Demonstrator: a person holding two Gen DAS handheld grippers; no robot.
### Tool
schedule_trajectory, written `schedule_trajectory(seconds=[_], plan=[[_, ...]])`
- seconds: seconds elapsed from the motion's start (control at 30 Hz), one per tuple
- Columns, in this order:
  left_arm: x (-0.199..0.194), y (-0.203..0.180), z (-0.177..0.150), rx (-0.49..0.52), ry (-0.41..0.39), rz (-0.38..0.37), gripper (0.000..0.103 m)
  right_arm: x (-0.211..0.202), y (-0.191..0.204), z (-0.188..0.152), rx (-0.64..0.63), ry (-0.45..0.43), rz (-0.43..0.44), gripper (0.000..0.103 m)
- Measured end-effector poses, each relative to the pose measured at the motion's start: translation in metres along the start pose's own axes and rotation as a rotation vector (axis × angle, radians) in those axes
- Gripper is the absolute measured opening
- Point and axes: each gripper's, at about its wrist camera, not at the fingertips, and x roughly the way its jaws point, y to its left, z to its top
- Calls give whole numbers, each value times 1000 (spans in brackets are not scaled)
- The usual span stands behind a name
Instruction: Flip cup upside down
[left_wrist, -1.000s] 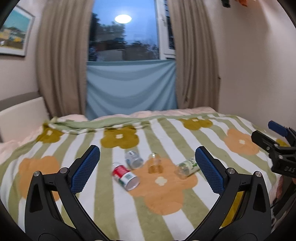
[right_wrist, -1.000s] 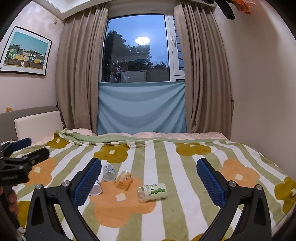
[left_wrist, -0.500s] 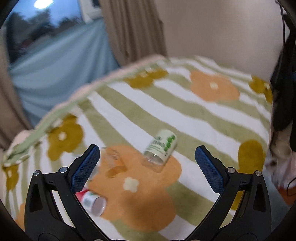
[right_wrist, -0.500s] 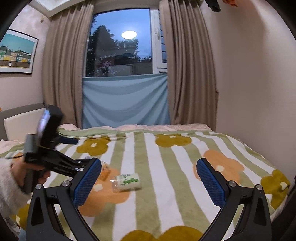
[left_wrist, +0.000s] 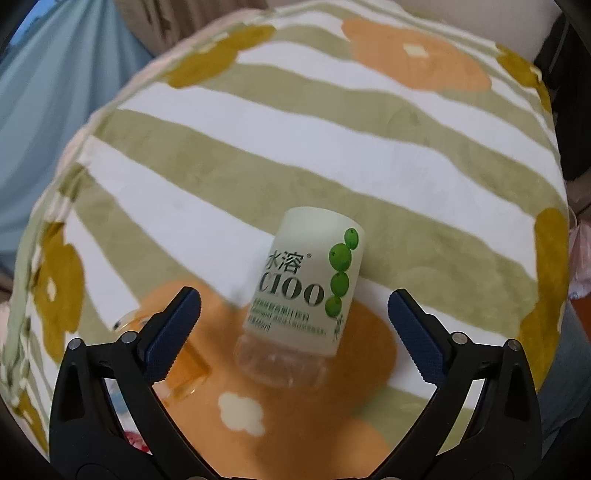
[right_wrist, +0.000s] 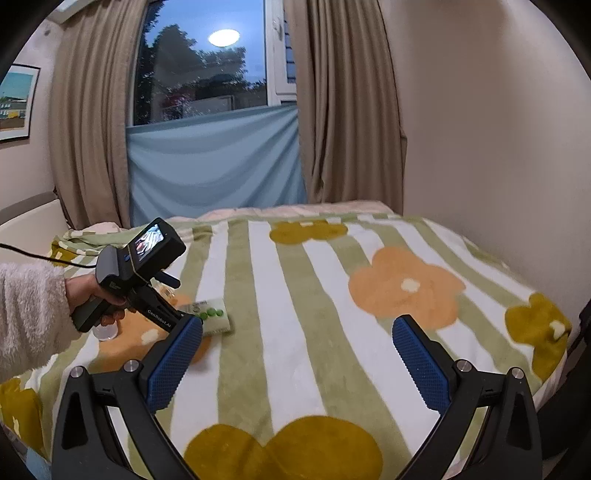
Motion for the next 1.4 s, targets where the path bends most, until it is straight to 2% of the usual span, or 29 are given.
schedule_trajectory(seconds=[0.13, 0.23, 0.3, 0.33, 0.6, 0.9, 1.1, 1.23, 1.4], plan=[[23, 0, 2, 8, 46, -32, 94, 17, -8, -10, 34, 39, 11, 103], [37, -1, 1, 13, 80, -36, 82, 29, -10, -15, 45, 61, 24, 103], [43, 0, 0, 10, 91, -38, 70, 35, -9, -17, 50, 71, 32, 103], [44, 0, -1, 7, 95, -37, 68, 37, -9, -18, 52, 75, 36, 103], [39, 2, -4, 8, 91, -51, 65, 43, -9, -21, 74, 88, 50, 103], [1, -7, -19, 47, 66, -25, 64, 31, -4, -14, 80, 54, 73, 103], [-48, -20, -50, 97, 57, -4, 64, 12, 11, -11, 72, 19, 113, 103], [-74, -37, -82, 134, 74, 6, 64, 4, 23, -9, 74, 8, 155, 103], [-79, -58, -127, 144, 134, 1, 64, -3, 38, -12, 78, 10, 201, 103]])
